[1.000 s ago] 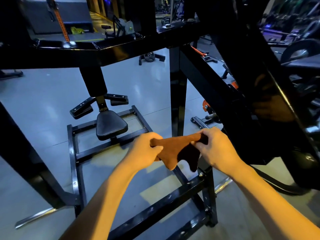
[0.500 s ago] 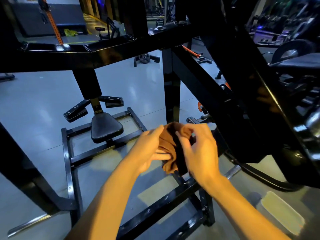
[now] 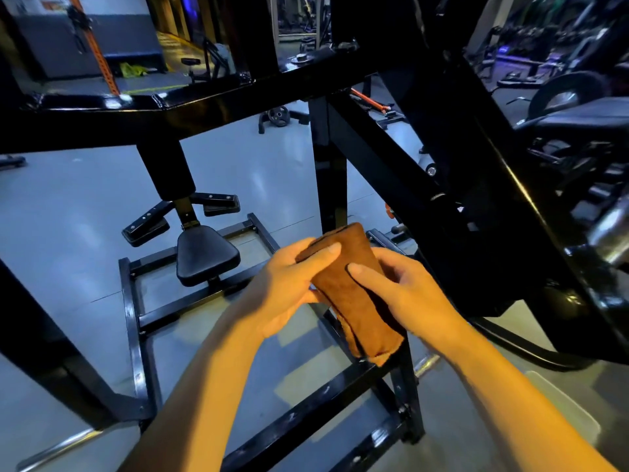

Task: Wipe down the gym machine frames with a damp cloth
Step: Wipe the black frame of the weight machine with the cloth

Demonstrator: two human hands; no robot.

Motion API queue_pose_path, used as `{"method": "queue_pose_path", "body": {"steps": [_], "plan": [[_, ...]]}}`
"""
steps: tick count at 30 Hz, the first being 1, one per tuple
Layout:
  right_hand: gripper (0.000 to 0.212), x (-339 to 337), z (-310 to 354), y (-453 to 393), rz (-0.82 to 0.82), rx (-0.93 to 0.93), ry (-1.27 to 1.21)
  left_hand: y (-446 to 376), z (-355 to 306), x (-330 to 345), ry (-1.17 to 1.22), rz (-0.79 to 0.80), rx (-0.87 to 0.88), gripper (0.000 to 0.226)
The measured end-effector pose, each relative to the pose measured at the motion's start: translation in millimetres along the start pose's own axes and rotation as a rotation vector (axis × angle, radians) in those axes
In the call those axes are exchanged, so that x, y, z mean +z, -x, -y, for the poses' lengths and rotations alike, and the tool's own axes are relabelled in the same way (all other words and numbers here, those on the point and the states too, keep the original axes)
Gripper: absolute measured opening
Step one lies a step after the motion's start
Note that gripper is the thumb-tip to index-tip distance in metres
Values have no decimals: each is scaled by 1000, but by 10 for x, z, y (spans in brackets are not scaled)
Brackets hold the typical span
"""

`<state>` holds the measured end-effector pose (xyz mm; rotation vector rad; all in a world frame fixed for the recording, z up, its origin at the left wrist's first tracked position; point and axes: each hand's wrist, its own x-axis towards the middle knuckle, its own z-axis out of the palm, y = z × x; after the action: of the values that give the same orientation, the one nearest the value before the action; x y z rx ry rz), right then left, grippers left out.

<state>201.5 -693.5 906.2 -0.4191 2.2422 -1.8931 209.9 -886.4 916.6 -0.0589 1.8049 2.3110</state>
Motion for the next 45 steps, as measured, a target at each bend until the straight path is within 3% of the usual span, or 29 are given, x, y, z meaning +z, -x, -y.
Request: {"method": "queue_pose_path", "body": {"steps": [3, 5, 6, 9, 11, 13, 16, 20, 24, 27, 30, 34, 36, 38, 40, 42, 45], "plan": [[20, 5, -71, -59, -224, -57, 140, -80, 106, -1, -411, -287, 87, 31], [27, 29, -145, -85, -388, -72, 290, -89, 166, 15, -648, -316, 100, 29], [33, 45, -178, -84, -426, -87, 324, -78, 187, 52, -604, -227, 62, 30], [40, 144, -195, 8, -351, -176, 304, 10, 174, 236, -123, 24, -60, 34], [31, 199, -184, 91, -310, -263, 300, 21, 147, 294, 172, 38, -67, 37], [22, 196, -162, 155, -303, -298, 227, 19, 129, 324, 260, 20, -25, 42], [20, 169, -128, 219, -305, -245, 102, 20, 121, 360, 193, -3, 32, 37], [58, 19, -81, 259, -249, -165, 156, -31, 39, 468, 177, -30, 120, 42], [32, -194, -17, 283, -68, -183, 180, -80, -82, 670, 33, -18, 173, 47], [44, -312, -43, 392, -150, -171, 255, -109, -79, 819, -8, -29, 174, 45], [59, -455, 18, 547, -213, -167, 211, -104, -66, 1000, -16, 46, 170, 29], [38, -679, 66, 773, -156, -110, 98, -86, -110, 1335, -162, 176, 226, 24], [36, -794, 70, 913, -223, -152, 124, -67, -108, 1520, -268, 170, 271, 24], [39, -961, 40, 1049, -382, -225, 242, -57, -74, 1737, -410, 91, 364, 20], [37, -1196, -39, 1188, -595, -290, 425, -109, -30, 1946, -707, -56, 652, 18], [35, -1485, -110, 1304, -791, -301, 524, -266, -32, 2134, -1020, -186, 981, 29], [22, -1879, -213, 1410, -904, -263, 596, -587, -181, 2409, -1343, -175, 1186, 40]]}}
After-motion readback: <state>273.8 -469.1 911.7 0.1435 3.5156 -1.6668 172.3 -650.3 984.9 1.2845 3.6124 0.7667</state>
